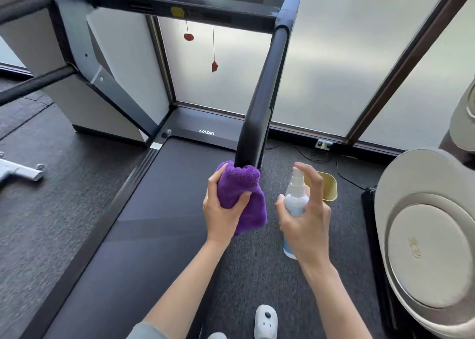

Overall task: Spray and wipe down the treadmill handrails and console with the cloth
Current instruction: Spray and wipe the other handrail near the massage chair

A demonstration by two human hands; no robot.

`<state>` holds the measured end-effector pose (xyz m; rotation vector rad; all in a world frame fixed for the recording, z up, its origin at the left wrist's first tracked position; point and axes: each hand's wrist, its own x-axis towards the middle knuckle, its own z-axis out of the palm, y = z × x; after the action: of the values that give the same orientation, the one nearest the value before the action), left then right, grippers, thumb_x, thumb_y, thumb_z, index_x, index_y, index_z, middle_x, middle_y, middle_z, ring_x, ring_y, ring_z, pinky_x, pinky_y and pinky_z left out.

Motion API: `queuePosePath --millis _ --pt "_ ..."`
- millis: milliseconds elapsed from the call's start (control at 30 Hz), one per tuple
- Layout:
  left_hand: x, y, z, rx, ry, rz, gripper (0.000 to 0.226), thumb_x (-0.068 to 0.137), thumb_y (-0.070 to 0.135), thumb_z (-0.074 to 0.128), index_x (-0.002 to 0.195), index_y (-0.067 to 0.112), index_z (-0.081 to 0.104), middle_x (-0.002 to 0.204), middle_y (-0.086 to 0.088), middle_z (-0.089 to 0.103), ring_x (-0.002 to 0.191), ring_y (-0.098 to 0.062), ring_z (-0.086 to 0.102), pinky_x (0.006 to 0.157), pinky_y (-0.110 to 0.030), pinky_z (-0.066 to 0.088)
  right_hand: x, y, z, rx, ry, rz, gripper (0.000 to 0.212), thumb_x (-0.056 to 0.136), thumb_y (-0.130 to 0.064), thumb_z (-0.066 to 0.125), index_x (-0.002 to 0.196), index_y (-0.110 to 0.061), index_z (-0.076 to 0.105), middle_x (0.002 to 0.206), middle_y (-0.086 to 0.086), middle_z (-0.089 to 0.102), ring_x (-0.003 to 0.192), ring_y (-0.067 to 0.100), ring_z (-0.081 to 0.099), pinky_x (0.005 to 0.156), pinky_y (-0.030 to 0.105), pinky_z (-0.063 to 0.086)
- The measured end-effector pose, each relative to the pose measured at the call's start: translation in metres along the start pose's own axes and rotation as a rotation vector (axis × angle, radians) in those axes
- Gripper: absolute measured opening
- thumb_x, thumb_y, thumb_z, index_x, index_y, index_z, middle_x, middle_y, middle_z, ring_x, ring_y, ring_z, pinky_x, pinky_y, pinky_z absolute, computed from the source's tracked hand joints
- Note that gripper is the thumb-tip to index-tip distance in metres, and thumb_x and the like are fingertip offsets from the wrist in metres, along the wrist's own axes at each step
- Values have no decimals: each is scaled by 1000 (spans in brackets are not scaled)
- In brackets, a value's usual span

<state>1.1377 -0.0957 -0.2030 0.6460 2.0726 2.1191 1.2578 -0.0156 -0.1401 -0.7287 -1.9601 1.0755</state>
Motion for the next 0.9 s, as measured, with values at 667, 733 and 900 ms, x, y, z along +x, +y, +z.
queuePosePath --millis 667,733,900 --pt "9 8 -3 -116 -15 -115 47 66 54 66 108 37 54 88 25 66 83 2 61 83 -27 46 -4 1 -13 -17 21 0 67 84 6 66 127 -39 42 84 -6 54 49 31 55 44 48 51" --pt "21 35 5 -93 17 2 50 68 48 71 114 38 53 106 20 66 99 -1 61 89 -23 46 -5 3 -15 -36 26 10 67 84 5 67 127 -39 42 81 -3 55 49 30 55 44 48 51" --pt "44 58 16 -59 50 149 58 69 40 78 121 38 54 118 21 63 109 -7 60 96 -27 48 -1 2 -24 -49 22 18 67 84 3 67 129 -41 41 74 6 61 47 26 56 46 45 52"
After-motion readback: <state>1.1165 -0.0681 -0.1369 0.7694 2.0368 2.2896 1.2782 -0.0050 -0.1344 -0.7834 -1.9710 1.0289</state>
